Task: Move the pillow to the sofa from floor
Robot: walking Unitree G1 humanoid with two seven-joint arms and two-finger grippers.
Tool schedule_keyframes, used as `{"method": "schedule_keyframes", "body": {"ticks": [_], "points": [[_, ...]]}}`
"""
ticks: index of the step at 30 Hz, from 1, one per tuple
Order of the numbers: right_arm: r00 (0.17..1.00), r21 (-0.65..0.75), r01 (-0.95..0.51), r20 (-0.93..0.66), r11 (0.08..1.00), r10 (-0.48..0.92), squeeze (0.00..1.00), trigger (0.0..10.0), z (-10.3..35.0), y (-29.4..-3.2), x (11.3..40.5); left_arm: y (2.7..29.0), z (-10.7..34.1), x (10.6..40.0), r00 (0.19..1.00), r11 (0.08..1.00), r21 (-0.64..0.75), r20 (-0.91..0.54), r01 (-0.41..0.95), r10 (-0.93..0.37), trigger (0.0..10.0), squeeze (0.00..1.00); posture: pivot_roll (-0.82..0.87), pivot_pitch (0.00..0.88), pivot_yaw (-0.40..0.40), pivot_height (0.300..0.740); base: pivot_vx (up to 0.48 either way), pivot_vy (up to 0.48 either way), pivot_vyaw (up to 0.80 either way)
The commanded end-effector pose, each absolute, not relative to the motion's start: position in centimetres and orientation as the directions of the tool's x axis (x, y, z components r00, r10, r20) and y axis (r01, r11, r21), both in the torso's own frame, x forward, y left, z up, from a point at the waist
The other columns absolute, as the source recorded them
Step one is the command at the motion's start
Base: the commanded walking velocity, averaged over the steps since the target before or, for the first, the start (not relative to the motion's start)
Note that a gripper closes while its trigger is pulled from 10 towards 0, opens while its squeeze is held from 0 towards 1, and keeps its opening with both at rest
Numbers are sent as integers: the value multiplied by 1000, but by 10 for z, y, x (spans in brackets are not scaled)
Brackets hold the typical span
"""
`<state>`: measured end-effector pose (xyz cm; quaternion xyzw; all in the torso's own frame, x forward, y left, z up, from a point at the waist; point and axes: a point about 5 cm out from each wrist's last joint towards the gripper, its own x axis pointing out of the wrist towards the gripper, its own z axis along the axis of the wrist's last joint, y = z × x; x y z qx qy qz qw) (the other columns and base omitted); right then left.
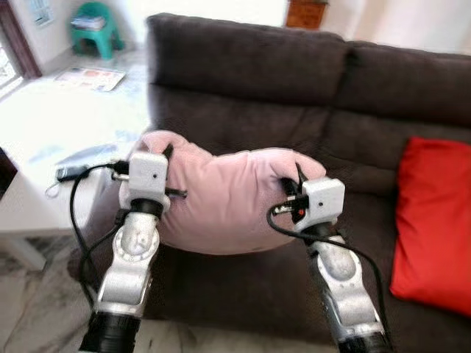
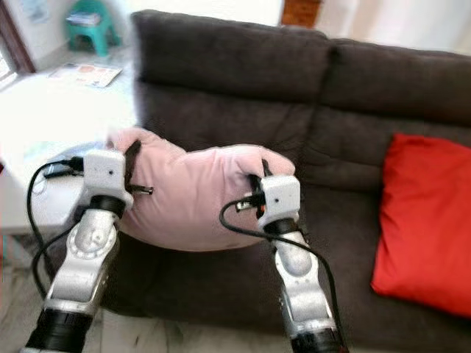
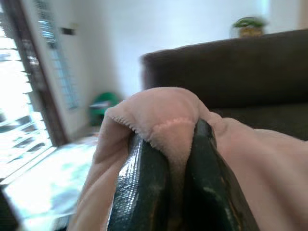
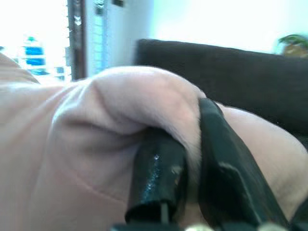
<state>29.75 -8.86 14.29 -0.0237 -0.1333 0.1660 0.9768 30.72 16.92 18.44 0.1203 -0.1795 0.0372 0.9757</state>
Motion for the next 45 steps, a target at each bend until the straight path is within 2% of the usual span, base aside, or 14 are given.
{"method": "schedule_keyframes", "body": {"ticks": [1, 5, 14, 30, 34, 36, 45], "points": [[884, -109, -331, 311, 937, 348, 0, 10000, 157, -88, 298, 147, 201, 307, 904, 974, 219, 425, -48, -52, 10000, 0, 45, 0, -69, 740, 300, 0, 0], [879, -122, -340, 312, 933, 361, 0, 10000, 157, -88, 297, 147, 200, 307, 905, 975, 216, 423, -48, -50, 10000, 0, 44, 0, -70, 740, 298, 0, 0], [873, -133, -361, 300, 923, 384, 0, 10000, 155, -86, 295, 146, 199, 307, 906, 976, 210, 421, -48, -46, 10000, 0, 41, 0, -73, 740, 300, 0, 792], [906, -102, -315, 265, 944, 331, 0, 10000, 151, -93, 298, 142, 193, 307, 916, 982, 189, 393, 2, -78, 10000, 0, 37, 0, -73, 740, 298, 0, 0], [927, -87, -277, 238, 957, 290, 0, 10000, 147, -98, 302, 137, 188, 308, 925, 985, 165, 363, 53, -110, 10000, 0, 37, 0, -73, 740, 263, 0, 0], [929, -72, -262, 252, 962, 271, 0, 10000, 148, -101, 303, 129, 179, 308, 933, 981, 104, 307, 163, -187, 10000, 0, 38, 0, -73, 740, 0, 0, 0], [955, -112, -204, 195, 973, 223, 0, 10000, 140, -107, 307, 108, 153, 303, 921, 930, -10, 143, 367, -362, 10000, 0, 41, 0, -74, 740, 0, 0, 0]]}}
